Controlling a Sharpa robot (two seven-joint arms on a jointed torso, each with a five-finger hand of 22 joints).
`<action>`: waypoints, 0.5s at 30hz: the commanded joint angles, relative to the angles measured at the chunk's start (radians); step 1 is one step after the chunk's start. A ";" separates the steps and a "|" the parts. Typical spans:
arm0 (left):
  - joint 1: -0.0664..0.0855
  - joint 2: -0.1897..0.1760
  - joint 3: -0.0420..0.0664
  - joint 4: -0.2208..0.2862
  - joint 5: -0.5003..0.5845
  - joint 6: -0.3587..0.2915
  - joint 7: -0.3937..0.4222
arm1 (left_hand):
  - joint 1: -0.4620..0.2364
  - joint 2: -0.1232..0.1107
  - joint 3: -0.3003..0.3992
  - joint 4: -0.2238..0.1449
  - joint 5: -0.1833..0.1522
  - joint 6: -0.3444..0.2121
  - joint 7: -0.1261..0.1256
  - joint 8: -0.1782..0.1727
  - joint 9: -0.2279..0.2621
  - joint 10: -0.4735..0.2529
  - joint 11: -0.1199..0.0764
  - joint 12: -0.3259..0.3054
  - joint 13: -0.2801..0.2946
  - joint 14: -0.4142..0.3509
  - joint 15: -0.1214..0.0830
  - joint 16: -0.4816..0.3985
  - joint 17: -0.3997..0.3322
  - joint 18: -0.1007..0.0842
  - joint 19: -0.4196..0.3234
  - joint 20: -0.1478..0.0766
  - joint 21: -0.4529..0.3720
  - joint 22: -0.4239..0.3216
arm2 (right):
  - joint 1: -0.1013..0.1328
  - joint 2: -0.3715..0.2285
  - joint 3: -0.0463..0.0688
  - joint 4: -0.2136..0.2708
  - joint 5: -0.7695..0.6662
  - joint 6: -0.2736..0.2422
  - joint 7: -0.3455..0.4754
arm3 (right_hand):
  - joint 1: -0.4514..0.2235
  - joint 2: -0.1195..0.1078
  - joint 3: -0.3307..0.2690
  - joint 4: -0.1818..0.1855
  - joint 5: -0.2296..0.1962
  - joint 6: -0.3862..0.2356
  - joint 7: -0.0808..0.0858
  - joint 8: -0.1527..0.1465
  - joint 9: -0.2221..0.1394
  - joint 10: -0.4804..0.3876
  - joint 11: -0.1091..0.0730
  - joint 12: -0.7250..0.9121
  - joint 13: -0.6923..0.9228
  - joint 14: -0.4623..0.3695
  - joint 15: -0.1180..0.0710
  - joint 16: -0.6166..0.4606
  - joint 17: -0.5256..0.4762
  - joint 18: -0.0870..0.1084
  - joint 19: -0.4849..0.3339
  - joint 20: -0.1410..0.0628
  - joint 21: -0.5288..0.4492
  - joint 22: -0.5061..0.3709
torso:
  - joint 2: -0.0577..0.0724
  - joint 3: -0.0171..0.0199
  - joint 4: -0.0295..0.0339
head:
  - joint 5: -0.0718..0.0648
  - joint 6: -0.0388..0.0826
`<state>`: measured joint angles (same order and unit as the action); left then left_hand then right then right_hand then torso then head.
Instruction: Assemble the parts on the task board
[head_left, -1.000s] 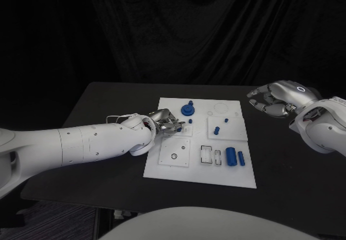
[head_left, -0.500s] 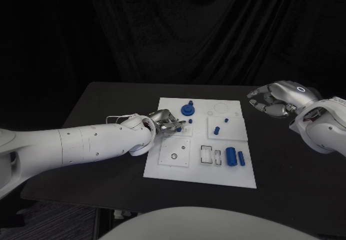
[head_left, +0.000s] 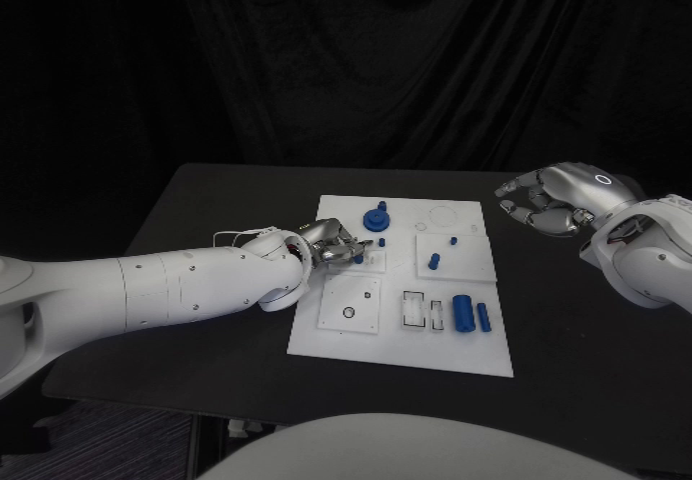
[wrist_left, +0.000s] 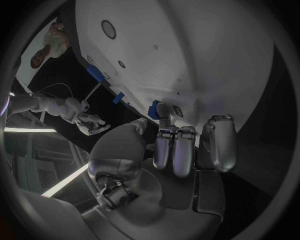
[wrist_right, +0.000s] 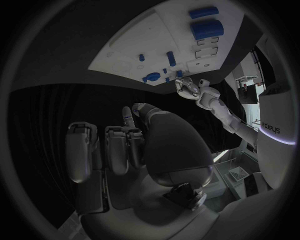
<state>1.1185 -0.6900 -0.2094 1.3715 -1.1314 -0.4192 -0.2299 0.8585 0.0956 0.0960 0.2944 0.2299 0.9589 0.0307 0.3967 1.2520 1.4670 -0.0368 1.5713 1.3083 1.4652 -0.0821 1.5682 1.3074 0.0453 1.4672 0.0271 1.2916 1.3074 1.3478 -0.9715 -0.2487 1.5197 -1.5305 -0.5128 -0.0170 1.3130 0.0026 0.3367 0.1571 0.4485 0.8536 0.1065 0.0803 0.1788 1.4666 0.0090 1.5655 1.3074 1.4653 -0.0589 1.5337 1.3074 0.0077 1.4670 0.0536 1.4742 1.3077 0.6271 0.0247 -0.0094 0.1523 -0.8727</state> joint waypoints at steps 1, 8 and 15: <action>-0.006 0.001 -0.003 -0.001 0.001 0.013 0.023 | -0.013 0.012 -0.015 0.000 0.018 -0.013 -0.001 0.010 0.010 0.104 -0.003 0.000 0.263 0.106 -0.006 0.003 0.263 0.014 0.012 -0.004 -0.004 0.185 | -0.003 -0.002 0.001 0.001 -0.002 0.005 -0.020 | -0.005 -0.005 0.007 0.000 0.006 0.006 0.002 -0.005 -0.002 0.104 -0.001 0.005 0.263 0.090 0.002 -0.006 0.200 0.019 0.051 0.000 -0.005 0.227 | 0.000 0.0007 -0.0001 | 0.000 0.000; -0.006 0.001 -0.003 -0.003 0.034 -0.001 0.048 | -0.004 0.026 -0.028 -0.002 0.060 -0.019 -0.004 0.028 0.029 0.104 -0.004 0.000 0.263 0.106 -0.007 0.003 0.263 0.014 0.012 -0.004 -0.005 0.185 | -0.003 -0.002 0.001 0.001 -0.002 0.006 -0.022 | -0.005 -0.005 0.008 0.000 0.006 0.007 0.001 -0.005 -0.002 0.104 -0.001 0.005 0.263 0.090 0.002 -0.006 0.200 0.019 0.051 0.000 -0.005 0.227 | -0.001 0.0005 -0.0012 | 0.001 0.000; -0.007 0.000 -0.003 -0.004 0.048 -0.011 0.061 | 0.018 0.035 -0.036 -0.001 0.099 -0.028 -0.006 0.053 0.056 0.104 -0.005 0.000 0.263 0.106 -0.007 0.003 0.263 0.013 0.012 -0.005 -0.003 0.186 | -0.003 -0.003 0.001 0.002 -0.002 0.007 -0.024 | -0.004 -0.004 0.009 -0.001 0.006 0.007 0.002 -0.005 -0.002 0.104 -0.001 0.005 0.263 0.090 0.002 -0.007 0.199 0.020 0.051 0.000 -0.006 0.227 | -0.001 0.0005 -0.0009 | 0.000 0.000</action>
<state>1.1156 -0.6908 -0.2115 1.3662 -1.1065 -0.4250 -0.1984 0.8643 0.1290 0.0659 0.2943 0.3243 0.9379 0.0268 0.4458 1.3053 1.4669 -0.0368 1.5713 1.3082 1.4652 -0.0821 1.5682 1.3074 0.0453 1.4672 0.0271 1.2916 1.3074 1.3474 -0.9733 -0.2487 1.5203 -1.5303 -0.5086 -0.0202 1.3130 0.0026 0.3396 0.1542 0.4484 0.8536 0.1065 0.0803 0.1780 1.4666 0.0090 1.5655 1.3074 1.4653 -0.0589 1.5337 1.3074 0.0077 1.4670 0.0536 1.4742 1.3076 0.6266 0.0251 -0.0103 0.1532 -0.8727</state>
